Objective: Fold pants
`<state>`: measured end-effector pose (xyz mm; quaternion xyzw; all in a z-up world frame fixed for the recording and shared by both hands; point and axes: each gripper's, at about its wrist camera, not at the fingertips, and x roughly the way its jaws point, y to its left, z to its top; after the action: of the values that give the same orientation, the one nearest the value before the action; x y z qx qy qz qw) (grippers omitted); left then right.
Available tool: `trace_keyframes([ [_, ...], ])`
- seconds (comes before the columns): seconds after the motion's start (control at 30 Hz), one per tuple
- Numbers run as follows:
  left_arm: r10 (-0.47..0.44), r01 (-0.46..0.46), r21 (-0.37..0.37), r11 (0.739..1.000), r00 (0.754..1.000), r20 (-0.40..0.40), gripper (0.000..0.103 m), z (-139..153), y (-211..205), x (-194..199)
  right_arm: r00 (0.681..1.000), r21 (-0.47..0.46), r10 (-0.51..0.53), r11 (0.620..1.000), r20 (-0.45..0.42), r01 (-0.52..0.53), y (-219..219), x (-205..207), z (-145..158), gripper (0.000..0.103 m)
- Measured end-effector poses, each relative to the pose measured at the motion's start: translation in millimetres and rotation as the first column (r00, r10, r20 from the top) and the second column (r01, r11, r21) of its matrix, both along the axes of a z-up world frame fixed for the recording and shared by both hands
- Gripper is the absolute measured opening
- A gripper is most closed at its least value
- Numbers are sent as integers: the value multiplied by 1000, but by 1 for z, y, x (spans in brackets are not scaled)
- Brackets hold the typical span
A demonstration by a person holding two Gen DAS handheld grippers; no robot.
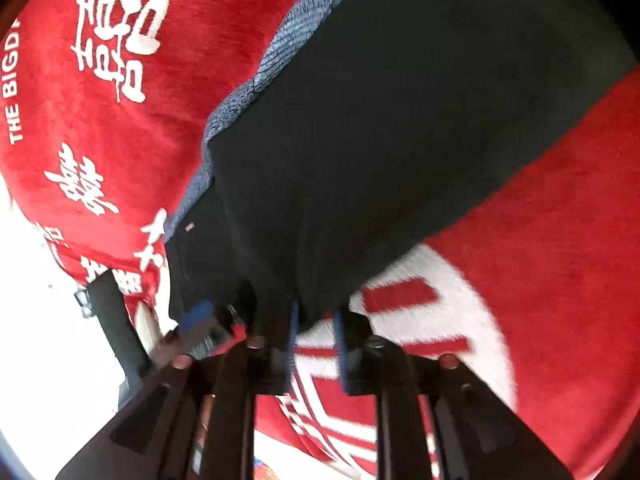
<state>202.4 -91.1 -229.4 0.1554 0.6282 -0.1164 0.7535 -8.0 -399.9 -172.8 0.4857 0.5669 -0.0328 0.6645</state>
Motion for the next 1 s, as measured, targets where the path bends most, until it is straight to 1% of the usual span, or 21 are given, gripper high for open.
trace_keyframes([
  [0.03, 17, -17, -10, 1000, 1000, 5, 103, 4, 4, 6, 1000, -38, 19, 999, -9, -19, -5, -3, 10, 41],
  [0.07, 31, -31, -20, 999, 999, 14, 103, 8, 6, 11, 999, -84, 34, 996, 0, -34, -14, -7, 22, 43],
  [0.13, 45, -44, -28, 999, 998, 38, 103, 17, 3, 24, 998, -152, 57, 987, 23, -53, -30, -9, 43, 43],
  [0.2, 39, -38, -30, 999, 998, 53, 103, 20, -4, 36, 997, -264, 77, 962, 29, -67, -50, -5, 64, 44],
  [0.23, 30, -28, -30, 999, 998, 61, 103, 20, -11, 47, 996, -335, 88, 939, 18, -77, -63, 1, 71, 43],
  [0.3, 7, -5, -29, 1000, 998, 69, 103, 17, -32, 58, 997, -393, 76, 916, -13, -75, -88, 14, 71, 43],
  [0.4, -33, 34, -20, 999, 997, 70, 103, 7, -61, 57, 999, -420, 43, 906, -30, -52, -121, 33, 65, 43],
  [0.43, -44, 44, 5, 999, 996, 77, 103, 4, -70, 51, 998, -444, 51, 894, -36, -62, -128, 40, 64, 43],
  [0.5, -46, 39, 69, 997, 994, 98, 103, -1, -81, 51, 993, -493, 98, 861, -70, -120, -142, 57, 56, 43],
  [0.53, -18, 10, 69, 998, 994, 104, 103, -6, -79, 55, 990, -507, 112, 850, -89, -141, -147, 60, 52, 43],
  [0.6, 61, -65, 43, 997, 993, 104, 103, -10, -72, 66, 981, -529, 128, 829, -142, -185, -161, 69, 35, 43],
  [0.63, 99, -103, 38, 994, 991, 95, 103, -15, -68, 74, 980, -542, 135, 817, -149, -195, -170, 74, 28, 39],
  [0.67, 123, -126, 31, 991, 989, 87, 103, -18, -64, 79, 981, -567, 152, 800, -124, -196, -179, 79, 28, 37],
  [0.73, 153, -156, 39, 987, 986, 72, 103, -17, -62, 86, 981, -598, 151, 777, -125, -196, -189, 84, 32, 36],
  [0.8, 152, -159, 74, 985, 984, 95, 103, -8, -65, 87, 989, -601, 98, 786, -111, -146, -204, 86, 43, 38],
  [0.83, 145, -153, 66, 986, 983, 109, 103, -1, -68, 85, 992, -612, 77, 781, -96, -120, -211, 84, 50, 39],
  [0.9, 130, -132, 17, 991, 986, 104, 103, 6, -79, 81, 994, -683, 47, 723, -99, -102, -227, 77, 63, 39],
  [0.93, 112, -113, 6, 994, 989, 95, 103, 6, -89, 79, 994, -710, 29, 697, -107, -97, -235, 71, 67, 39],
  [0.97, 89, -90, 10, 996, 992, 89, 103, 3, -100, 76, 993, -723, 4, 685, -116, -88, -247, 63, 69, 39],
  [1.0, 71, -73, 23, 997, 994, 88, 103, -1, -110, 74, 991, -720, -16, 689, -130, -83, -257, 57, 67, 39],
])
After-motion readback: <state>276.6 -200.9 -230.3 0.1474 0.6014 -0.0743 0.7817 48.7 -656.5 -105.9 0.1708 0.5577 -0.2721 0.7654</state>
